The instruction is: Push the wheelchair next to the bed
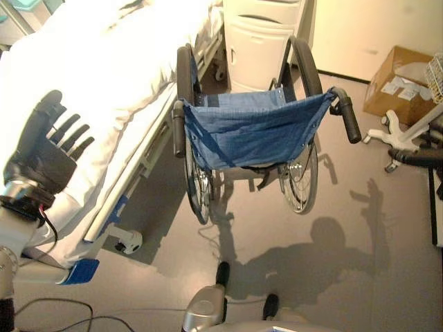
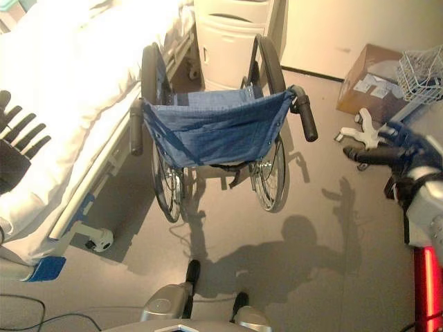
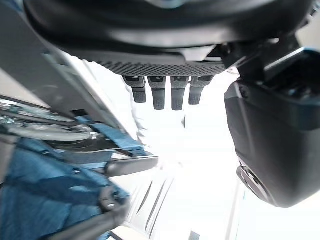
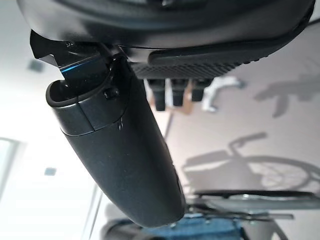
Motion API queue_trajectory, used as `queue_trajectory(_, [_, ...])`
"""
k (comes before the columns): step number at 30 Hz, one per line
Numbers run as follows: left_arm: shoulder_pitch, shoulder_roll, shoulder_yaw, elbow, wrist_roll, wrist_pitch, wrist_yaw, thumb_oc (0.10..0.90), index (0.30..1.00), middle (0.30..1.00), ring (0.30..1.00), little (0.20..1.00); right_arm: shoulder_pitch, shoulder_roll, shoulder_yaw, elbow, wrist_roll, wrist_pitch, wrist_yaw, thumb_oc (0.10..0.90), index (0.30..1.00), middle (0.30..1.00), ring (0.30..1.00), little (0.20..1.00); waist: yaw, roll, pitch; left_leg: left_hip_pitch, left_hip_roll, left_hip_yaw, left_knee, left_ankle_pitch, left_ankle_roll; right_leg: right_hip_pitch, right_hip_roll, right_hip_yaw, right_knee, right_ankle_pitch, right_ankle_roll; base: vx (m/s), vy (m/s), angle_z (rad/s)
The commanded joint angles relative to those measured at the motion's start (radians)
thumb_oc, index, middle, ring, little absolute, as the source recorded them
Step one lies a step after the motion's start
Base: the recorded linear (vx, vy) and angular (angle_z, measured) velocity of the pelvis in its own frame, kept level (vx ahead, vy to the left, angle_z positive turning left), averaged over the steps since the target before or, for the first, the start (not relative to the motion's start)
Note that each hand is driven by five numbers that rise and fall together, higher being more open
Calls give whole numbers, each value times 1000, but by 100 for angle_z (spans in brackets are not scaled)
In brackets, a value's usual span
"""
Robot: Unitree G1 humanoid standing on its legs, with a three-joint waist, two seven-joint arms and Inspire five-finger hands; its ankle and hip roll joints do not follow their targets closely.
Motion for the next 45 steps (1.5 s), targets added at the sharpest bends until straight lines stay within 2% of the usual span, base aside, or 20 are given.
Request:
queue_trajectory(1, [42, 15, 5, -29, -9, -39, -32, 800, 900, 900, 900, 900, 25, -19, -77, 21, -16, -155, -82, 800, 900, 900, 900, 900, 7, -21, -132, 35, 43, 41, -21, -42, -73, -108, -13, -30, 67, 50, 5, -59, -12, 2])
queue_trajectory(5, [100, -42, -8, -24, -27, 7, -31, 800, 900, 900, 900, 900, 107, 46, -109, 45, 5, -189, -102, 800, 900, 900, 900, 900, 6, -22, -127, 30, 44, 40, -21, -39, -74, -112, -14, -36, 64, 53, 8, -44, -10, 1])
queue_trajectory(6, [136, -75, -23, -11, -18, 37, -45, 800, 900, 900, 900, 900, 155, 85, -129, 73, 24, -219, -112, 800, 900, 900, 900, 900, 2, -24, -123, 27, 44, 42, -21, -38, -74, -115, -15, -39, 61, 57, 10, -46, -12, 0])
queue_trajectory(9, [166, -105, -60, 2, -45, 95, -33, 800, 900, 900, 900, 900, 203, 142, -127, 114, 60, -242, -134, 800, 900, 900, 900, 900, 0, -24, -120, 22, 44, 42, -20, -36, -74, -119, -16, -42, 55, 63, 13, -47, -10, -1])
queue_trajectory(11, [177, -110, -108, 22, -92, 139, 6, 800, 900, 900, 900, 900, 218, 171, -84, 159, 90, -257, -144, 800, 900, 900, 900, 900, -3, -22, -114, 20, 43, 42, -18, -32, -74, -120, -17, -42, 50, 73, 16, 0, 0, 0])
queue_trajectory(14, [172, -122, -197, 83, -67, 159, 23, 800, 900, 900, 900, 900, 208, 213, 5, 258, 106, -304, -133, 800, 900, 900, 900, 900, -3, -18, -105, 19, 44, 45, -14, -30, -74, -123, -20, -43, 45, 85, 18, 0, 0, 0])
queue_trajectory(16, [165, -130, -222, 107, -36, 163, 15, 800, 900, 900, 900, 900, 201, 224, 27, 283, 104, -307, -122, 800, 900, 900, 900, 900, -3, -18, -102, 19, 44, 45, -13, -31, -74, -124, -21, -43, 45, 86, 18, 0, 0, 0])
queue_trajectory(20, [118, -197, -383, 240, 36, 157, 0, 800, 900, 900, 900, 900, 174, 292, 151, 393, 128, -337, -116, 800, 900, 900, 900, 900, -9, -13, -93, 18, 41, 45, -10, -32, -69, -128, -24, -40, 42, 96, 19, 0, 0, 0])
queue_trajectory(21, [97, -232, -449, 291, 26, 138, 3, 800, 900, 900, 900, 900, 165, 329, 205, 436, 144, -344, -101, 800, 900, 900, 900, 900, -14, -12, -92, 21, 40, 46, -12, -33, -67, -128, -24, -38, 41, 99, 19, 0, 0, 0])
queue_trajectory(25, [71, -294, -536, 410, 116, 66, -27, 800, 900, 900, 900, 900, 155, 388, 275, 529, 151, -353, -85, 800, 900, 900, 900, 900, -22, -9, -94, 26, 41, 51, -15, -36, -66, -128, -26, -38, 44, 99, 20, 16, 2, 0])
queue_trajectory(27, [28, -360, -593, 547, 154, -19, -38, 800, 900, 900, 900, 900, 124, 451, 325, 644, 113, -351, -51, 800, 900, 900, 900, 900, -28, -5, -97, 30, 41, 52, -19, -39, -64, -129, -25, -35, 47, 96, 19, 19, 9, 0])
queue_trajectory(31, [-20, -421, -635, 713, 237, -105, -87, 800, 900, 900, 900, 900, 79, 519, 395, 792, -7, -357, -18, 800, 900, 900, 900, 900, -32, -3, -101, 36, 39, 53, -22, -45, -61, -128, -24, -28, 48, 94, 16, 16, 13, -4])
queue_trajectory(32, [-39, -450, -648, 796, 279, -166, -118, 800, 900, 900, 900, 900, 62, 551, 435, 860, -50, -349, 11, 800, 900, 900, 900, 900, -34, -2, -104, 38, 38, 56, -23, -48, -60, -128, -24, -23, 48, 92, 14, 0, 0, 0])
queue_trajectory(33, [-44, -458, -649, 817, 286, -178, -123, 800, 900, 900, 900, 900, 61, 562, 443, 876, -59, -353, 19, 800, 900, 900, 900, 900, -35, -2, -105, 39, 38, 57, -23, -49, -60, -129, -24, -22, 48, 91, 13, 17, 38, -5])
queue_trajectory(35, [-76, -504, -657, 926, 322, -251, -117, 800, 900, 900, 900, 900, 48, 616, 480, 963, -94, -361, 30, 800, 900, 900, 900, 900, -43, 0, -110, 42, 38, 65, -22, -54, -58, -130, -24, -13, 51, 88, 11, 12, 41, -5])
queue_trajectory(36, [-81, -511, -659, 939, 337, -262, -113, 800, 900, 900, 900, 900, 45, 622, 483, 977, -101, -363, 31, 800, 900, 900, 900, 900, -44, 1, -110, 43, 38, 66, -22, -55, -58, -130, -24, -12, 52, 87, 11, 26, 47, -11])
queue_trajectory(38, [-117, -559, -656, 1059, 383, -337, -86, 800, 900, 900, 900, 900, 30, 664, 499, 1092, -160, -375, 92, 800, 900, 900, 900, 900, -52, 4, -121, 53, 37, 72, -26, -62, -57, -126, -23, 1, 48, 88, 10, 43, 49, -10])
queue_trajectory(40, [-127, -571, -655, 1094, 431, -376, -80, 800, 900, 900, 900, 900, 26, 680, 512, 1121, -197, -387, 129, 800, 900, 900, 900, 900, -56, 6, -127, 58, 37, 77, -29, -63, -58, -124, -23, 3, 46, 89, 10, 42, 36, -4])
queue_trajectory(41, [-132, -583, -661, 1118, 474, -424, -50, 800, 900, 900, 900, 900, 26, 700, 537, 1137, -246, -428, 151, 800, 900, 900, 900, 900, -60, 7, -136, 60, 36, 80, -32, -63, -60, -124, -24, 7, 44, 93, 11, 47, 44, -7])
queue_trajectory(45, [-130, -591, -675, 1174, 539, -427, -107, 800, 900, 900, 900, 900, 37, 718, 565, 1165, -340, -453, 191, 800, 900, 900, 900, 900, -70, 8, -154, 61, 33, 90, -35, -63, -61, -130, -25, 14, 48, 95, 13, 22, 31, -14])
